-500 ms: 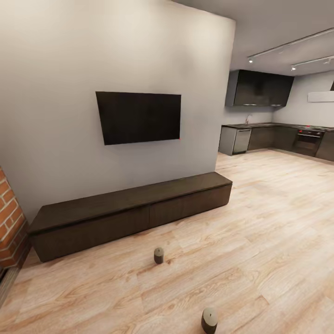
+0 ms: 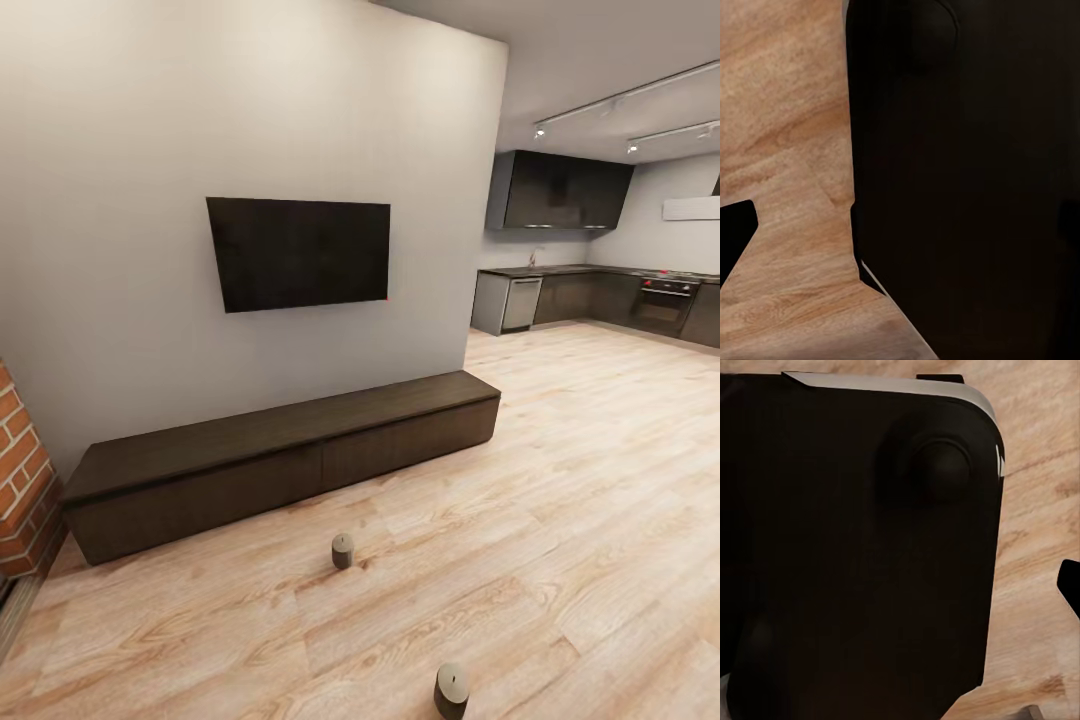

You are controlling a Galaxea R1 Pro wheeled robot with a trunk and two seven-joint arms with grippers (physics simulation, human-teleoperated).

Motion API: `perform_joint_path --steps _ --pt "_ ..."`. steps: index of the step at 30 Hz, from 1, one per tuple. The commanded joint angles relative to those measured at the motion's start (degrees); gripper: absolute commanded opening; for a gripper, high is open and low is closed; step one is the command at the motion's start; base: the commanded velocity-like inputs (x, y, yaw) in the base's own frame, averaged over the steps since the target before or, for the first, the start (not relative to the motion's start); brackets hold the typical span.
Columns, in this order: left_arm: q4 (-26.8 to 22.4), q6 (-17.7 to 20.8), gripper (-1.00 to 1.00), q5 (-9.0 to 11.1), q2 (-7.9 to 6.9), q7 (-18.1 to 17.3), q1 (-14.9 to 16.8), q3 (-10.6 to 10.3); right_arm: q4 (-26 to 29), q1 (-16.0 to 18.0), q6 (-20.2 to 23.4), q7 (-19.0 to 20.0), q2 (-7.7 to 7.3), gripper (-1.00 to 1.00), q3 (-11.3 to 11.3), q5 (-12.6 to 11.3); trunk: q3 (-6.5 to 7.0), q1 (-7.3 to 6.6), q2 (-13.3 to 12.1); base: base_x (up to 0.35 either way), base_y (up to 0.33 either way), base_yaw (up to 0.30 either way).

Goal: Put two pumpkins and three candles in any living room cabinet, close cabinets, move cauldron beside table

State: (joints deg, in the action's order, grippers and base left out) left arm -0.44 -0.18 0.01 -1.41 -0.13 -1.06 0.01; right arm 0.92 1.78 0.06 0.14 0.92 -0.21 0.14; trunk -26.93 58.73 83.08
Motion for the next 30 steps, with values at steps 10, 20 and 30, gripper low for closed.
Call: perform_joint_path --steps 10,20,30 --pt "0.00 0.00 1.00 0.00 0.00 0.00 0.00 0.00 0.00 0.00 0.00 0.00 0.00 1.00 0.00 0.00 0.00 0.00 0.00 0.000 0.000 0.000" --pt "-1.56 0.38 1.00 0.14 -0.82 -0.67 2.11 0.42 2.46 2.46 0.63 -0.64 -0.65 1.00 0.10 -0.20 0.00 0.00 0.00 0.000 0.000 0.164" --pt "-1.97 0.91 1.00 5.43 -0.66 -0.95 11.62 0.52 8.27 11.14 6.28 -0.49 -2.13 1.00 0.04 -0.53 0.00 0.00 0.00 0.000 0.000 0.277"
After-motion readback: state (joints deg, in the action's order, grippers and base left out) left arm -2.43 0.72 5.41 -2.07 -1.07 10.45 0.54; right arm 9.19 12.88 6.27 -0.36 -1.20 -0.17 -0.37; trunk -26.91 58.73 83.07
